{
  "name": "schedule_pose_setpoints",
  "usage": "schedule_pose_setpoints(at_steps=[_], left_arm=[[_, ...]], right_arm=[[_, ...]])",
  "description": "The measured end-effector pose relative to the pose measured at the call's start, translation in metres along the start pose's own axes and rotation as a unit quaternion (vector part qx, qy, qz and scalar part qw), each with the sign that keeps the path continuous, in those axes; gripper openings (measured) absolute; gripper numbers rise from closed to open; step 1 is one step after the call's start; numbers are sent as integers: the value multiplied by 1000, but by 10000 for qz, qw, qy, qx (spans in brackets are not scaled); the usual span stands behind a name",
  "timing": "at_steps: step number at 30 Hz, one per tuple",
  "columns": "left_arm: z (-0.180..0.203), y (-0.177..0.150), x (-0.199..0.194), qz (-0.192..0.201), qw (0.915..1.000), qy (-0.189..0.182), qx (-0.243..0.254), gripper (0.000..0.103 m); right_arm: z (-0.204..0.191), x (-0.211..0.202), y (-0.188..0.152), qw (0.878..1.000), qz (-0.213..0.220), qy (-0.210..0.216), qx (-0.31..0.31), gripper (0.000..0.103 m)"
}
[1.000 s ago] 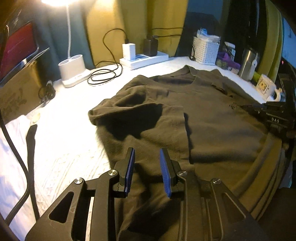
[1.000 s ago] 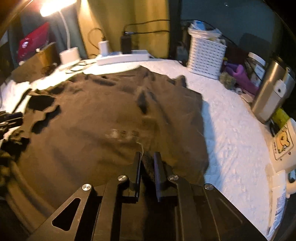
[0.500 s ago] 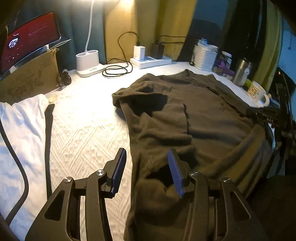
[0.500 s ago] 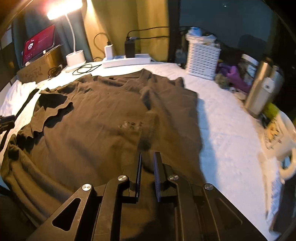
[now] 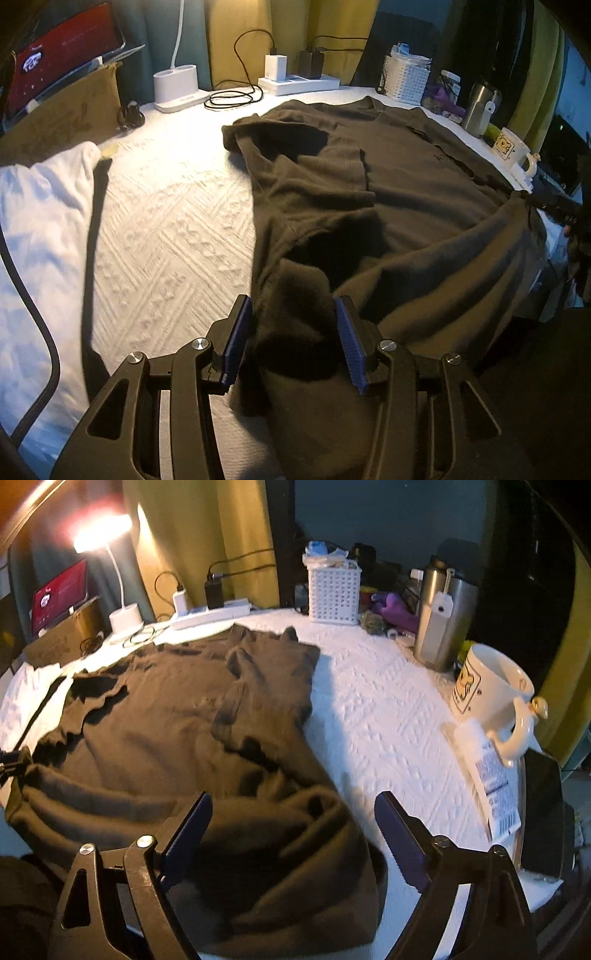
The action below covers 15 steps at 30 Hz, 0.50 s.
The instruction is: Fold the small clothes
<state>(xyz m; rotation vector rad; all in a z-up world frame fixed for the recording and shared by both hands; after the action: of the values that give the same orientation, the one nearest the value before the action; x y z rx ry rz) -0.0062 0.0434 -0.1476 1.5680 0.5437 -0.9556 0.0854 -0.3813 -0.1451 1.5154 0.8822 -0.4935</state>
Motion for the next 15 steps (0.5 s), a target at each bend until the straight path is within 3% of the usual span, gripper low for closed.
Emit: schedule_pose_setpoints(at_steps=[3, 4, 5, 6, 8, 15], left_arm=[[9, -1, 2, 25, 9998, -11, 219, 45], [12, -1, 3, 24, 9995, 18, 320, 34], [16, -2, 3, -1, 9990, 26, 444, 24], [18, -1, 2, 15, 9987, 32, 501, 13], [21, 6, -6, 200, 9980, 119, 596, 8], [28, 59, -62, 1406, 9868, 407, 696, 6]], right_arm=[[3, 8, -9, 9999, -114, -111, -54, 76], [5, 13, -13, 9998, -164, -93, -29, 72], [8, 18, -15, 9997, -222, -2, 93, 56], [8, 19, -15, 9996, -233, 40, 161, 47], [10, 15, -12, 9998, -148, -11, 160, 14], [-1, -18, 27, 9990, 446, -20, -35, 8]])
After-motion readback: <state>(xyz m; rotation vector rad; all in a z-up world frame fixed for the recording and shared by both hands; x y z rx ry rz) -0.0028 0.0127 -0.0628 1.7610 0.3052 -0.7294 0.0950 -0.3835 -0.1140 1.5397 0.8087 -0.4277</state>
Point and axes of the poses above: each gripper's, at about its wrist camera, not at the fingertips, and x roughly the way its jaws point, z to its right, y to its top, the point moved 9 cm from there along x, roughly the way its jaws point, and after that the axes turned 11 degrees about x, right-handed, at the moved point
